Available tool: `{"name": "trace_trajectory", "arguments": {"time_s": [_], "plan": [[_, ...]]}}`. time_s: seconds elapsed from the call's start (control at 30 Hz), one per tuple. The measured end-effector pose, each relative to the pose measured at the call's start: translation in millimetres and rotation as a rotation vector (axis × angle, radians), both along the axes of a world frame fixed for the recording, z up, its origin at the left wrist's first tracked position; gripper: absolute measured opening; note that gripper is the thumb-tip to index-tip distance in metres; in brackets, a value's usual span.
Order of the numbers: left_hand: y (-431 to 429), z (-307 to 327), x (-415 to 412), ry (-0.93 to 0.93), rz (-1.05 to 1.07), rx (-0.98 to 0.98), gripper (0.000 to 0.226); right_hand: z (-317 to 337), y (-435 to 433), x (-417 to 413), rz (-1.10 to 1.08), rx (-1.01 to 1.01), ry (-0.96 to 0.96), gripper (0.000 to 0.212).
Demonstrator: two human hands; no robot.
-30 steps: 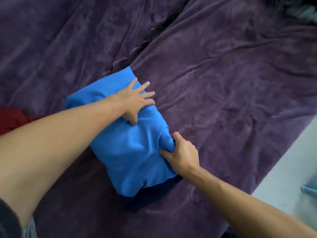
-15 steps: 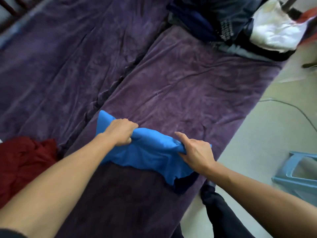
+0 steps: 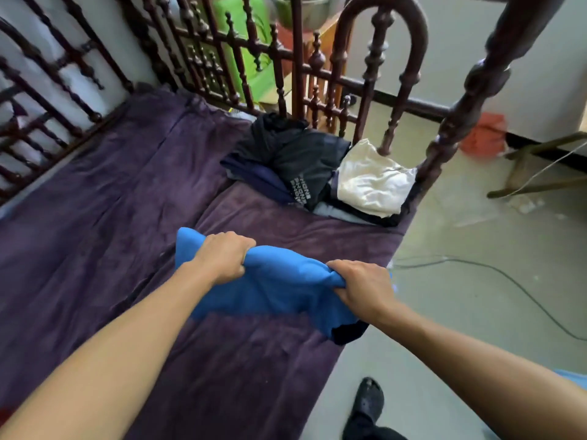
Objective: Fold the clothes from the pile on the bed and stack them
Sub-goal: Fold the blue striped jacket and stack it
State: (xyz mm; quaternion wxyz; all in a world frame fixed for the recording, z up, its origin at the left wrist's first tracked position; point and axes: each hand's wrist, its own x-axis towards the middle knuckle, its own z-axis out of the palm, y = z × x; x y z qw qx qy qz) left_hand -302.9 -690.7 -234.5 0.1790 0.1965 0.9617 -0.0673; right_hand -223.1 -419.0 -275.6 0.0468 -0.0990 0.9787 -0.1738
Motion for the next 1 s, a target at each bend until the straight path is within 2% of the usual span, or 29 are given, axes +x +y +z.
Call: {"name": "trace_trajectory", "arguments": {"time_s": [0.1,0.2,0.43,0.6,0.67,0.73,0.8,0.87,0.93,1.0], "plan": [[45.2,23.8,-47.5,0.008,-0.018,-0.002,0.021,18.8,42.8,-39.6,-0.037,-0.016,0.052,0.024],[83.3,42.9,-100.0,0.003,-0.040,-0.015,0.013,35.1,76.6,-79.1,-0.079,-0.028,0.069,0.025],[155.7,63.1,-240.9,-0.121,-0.094,-0.021,0.017,51.8,139.1,-192.4,-0.178,-0.097,-0.103,0.023],[208.2,36.3,-344.9,-0.293,-0.087,-0.071,0.024,36.3,174.5,-283.5,-0.303,-0.189,-0.297,0.029],[227.6,14.5,-377.7,-0.270,-0.078,-0.068,0.028,21.7,190.0,-317.4,-0.360,-0.145,-0.352,0.025],[244.1,-14.2,-405.1,-0.153,-0.073,-0.003,0.037,2.8,205.5,-345.8,-0.389,-0.040,-0.355,0.024],[251.8,-40.8,-421.4,0.018,-0.051,0.069,0.040,-15.6,217.0,-366.0,-0.390,0.094,-0.294,0.028],[245.4,-66.0,-424.6,0.171,-0.035,0.112,0.044,-31.9,221.2,-371.9,-0.337,0.233,-0.201,0.046],[228.6,-90.1,-409.7,0.289,0.000,0.197,0.053,-46.0,215.7,-356.0,-0.215,0.281,0.018,0.056],[208.1,-117.4,-394.4,0.278,0.077,0.282,0.062,-65.2,199.9,-344.0,-0.062,0.270,0.224,0.058]]}}
